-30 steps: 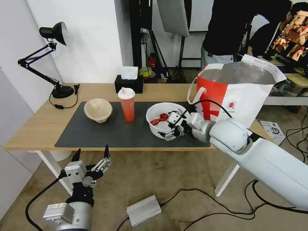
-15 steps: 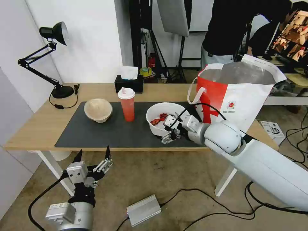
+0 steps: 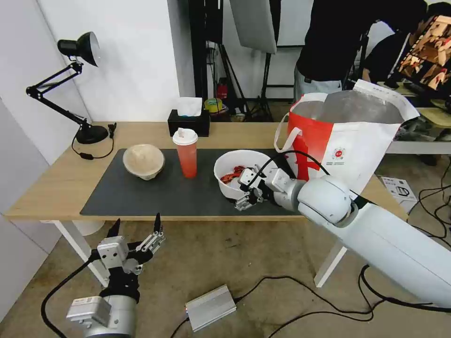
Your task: Pick up the trash from the table and place it into the takeout bag.
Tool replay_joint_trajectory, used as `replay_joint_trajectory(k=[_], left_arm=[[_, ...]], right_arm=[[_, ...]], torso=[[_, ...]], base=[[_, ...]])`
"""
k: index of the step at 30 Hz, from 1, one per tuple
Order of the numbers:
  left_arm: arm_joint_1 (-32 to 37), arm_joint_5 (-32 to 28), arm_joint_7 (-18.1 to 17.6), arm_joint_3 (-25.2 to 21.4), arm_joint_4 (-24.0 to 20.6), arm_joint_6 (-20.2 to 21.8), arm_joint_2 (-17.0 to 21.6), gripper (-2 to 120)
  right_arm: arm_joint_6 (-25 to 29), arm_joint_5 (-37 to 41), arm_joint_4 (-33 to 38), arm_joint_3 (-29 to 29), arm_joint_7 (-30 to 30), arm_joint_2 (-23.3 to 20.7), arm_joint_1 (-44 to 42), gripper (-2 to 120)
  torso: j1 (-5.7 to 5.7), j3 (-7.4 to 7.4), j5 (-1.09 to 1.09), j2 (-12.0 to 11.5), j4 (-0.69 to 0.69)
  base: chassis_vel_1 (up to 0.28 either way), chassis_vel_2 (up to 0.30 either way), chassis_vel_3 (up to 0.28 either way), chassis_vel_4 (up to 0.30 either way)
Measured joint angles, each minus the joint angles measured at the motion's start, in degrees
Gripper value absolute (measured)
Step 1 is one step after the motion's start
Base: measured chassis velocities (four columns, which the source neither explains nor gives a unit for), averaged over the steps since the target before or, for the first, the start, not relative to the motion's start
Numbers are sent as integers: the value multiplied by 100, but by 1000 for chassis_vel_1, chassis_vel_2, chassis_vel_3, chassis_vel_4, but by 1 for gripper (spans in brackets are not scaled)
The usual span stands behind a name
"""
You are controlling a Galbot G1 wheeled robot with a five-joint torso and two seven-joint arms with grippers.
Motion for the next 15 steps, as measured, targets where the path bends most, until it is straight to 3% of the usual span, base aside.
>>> replay_joint_trajectory(k=[15], left_arm=[[90, 0, -10, -12, -63, 11, 1, 100]], right_arm=[[-6, -262, -83, 37, 33, 123, -105, 100]], torso=[[0, 0, 1, 0, 0]], base=[[0, 0, 0, 0]])
